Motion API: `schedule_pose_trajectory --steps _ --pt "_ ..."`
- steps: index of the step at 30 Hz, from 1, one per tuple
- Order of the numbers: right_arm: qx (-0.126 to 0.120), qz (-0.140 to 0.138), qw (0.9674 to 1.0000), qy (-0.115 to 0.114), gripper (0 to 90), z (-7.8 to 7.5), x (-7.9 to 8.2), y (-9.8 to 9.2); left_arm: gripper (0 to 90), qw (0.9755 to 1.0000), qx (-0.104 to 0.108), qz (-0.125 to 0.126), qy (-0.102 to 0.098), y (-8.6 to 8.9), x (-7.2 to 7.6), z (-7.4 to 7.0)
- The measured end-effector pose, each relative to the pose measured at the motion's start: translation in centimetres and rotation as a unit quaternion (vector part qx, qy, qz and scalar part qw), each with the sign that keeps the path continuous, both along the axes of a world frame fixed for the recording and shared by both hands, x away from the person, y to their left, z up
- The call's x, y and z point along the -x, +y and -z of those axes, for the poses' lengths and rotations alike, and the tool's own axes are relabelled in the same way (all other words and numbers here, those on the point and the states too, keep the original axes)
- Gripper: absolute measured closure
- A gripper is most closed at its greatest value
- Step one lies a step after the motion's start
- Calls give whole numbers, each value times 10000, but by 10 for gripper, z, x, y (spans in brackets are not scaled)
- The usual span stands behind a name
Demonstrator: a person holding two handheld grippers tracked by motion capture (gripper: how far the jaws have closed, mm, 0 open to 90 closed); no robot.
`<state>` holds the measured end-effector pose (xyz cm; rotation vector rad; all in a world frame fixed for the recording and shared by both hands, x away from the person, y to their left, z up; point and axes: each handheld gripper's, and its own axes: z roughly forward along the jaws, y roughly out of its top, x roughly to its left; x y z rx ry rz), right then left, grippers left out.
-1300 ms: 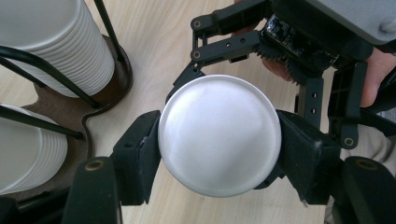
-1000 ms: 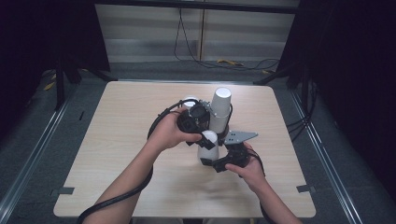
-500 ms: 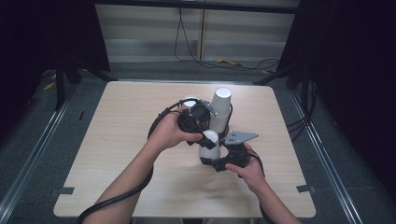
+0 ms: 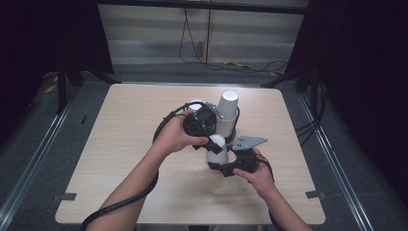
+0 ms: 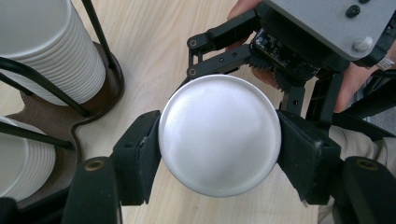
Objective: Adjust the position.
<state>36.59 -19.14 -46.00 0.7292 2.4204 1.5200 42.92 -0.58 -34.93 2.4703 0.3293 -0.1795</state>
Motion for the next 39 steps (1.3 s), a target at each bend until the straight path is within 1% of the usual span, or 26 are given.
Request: schedule_pose_trajectory --steps 2,3,4,5,6,8,9,10,11,12,13,14,17,18,19,20,22,23,25,27,29,31,34,36,39 --pt "-1 -7 10000 -9 240 0 0 -1 345 10000 55 -57 16 1 0 0" --pt "-4 8 10000 -8 241 0 0 -1 345 10000 56 -23 -2 1 -1 1" --pt "-18 -1 10000 5 242 -1 0 -2 345 10000 44 -44 25 1 0 1" --pt "-6 -14 10000 12 242 -1 0 -2 345 10000 -12 23 -12 1 -1 0" --pt "23 -3 10000 7 242 -1 0 -3 344 10000 -14 -20 1 1 0 1" --pt "17 -15 10000 -3 242 -2 0 -4 303 10000 19 -59 8 2 0 1" --pt "25 9 10000 -14 242 -2 0 -4 293 10000 13 -33 -11 2 0 2" --pt "14 25 10000 5 242 -3 1 -5 278 10000 2 -66 -17 2 0 2" --pt "-5 14 10000 3 242 -3 0 -6 258 9999 37 -112 -20 2 0 3" --pt "0 24 10000 11 243 -3 0 -6 232 9999 14 -149 -18 3 0 3" --pt "28 30 10000 16 243 -3 1 -7 212 9999 5 -122 -46 3 0 2" --pt "54 20 10000 23 243 -4 1 -8 209 9999 38 -133 -52 4 0 3" --pt "98 18 10000 4 243 -4 1 -10 204 9999 30 -132 -52 6 1 2" --pt "104 26 9999 9 243 -4 1 -11 202 9998 67 -151 -56 6 1 2" --pt "113 26 9999 25 243 -4 1 -12 202 9998 65 -161 -29 7 2 2" --pt "153 33 9999 32 243 -4 1 -13 200 9999 65 -118 -70 8 2 2" --pt "221 27 9997 36 244 -4 0 -14 197 9997 97 -217 -61 9 3 3" --pt "227 20 9997 55 244 -4 1 -15 192 9998 82 -181 -87 10 3 4" --pt "308 2 9995 73 244 -4 0 -15 188 9997 113 -179 -81 12 4 7" --pt "375 -18 9992 100 244 -4 0 -16 186 9997 131 -143 -149 13 5 9" --pt "435 -40 9989 141 244 -4 0 -16 180 9996 163 -155 -151 14 6 12" --pt "434 -74 9989 177 244 -4 0 -16 178 9995 222 -148 -183 16 7 16" --pt "549 -97 9983 183 244 -4 0 -16 178 9994 272 -142 -162 20 8 20" --pt "555 -125 9981 214 244 -3 0 -17 178 9994 272 -134 -181 22 9 23" --pt "649 -141 9976 207 244 -3 0 -17 178 9991 349 -175 -189 25 10 27"
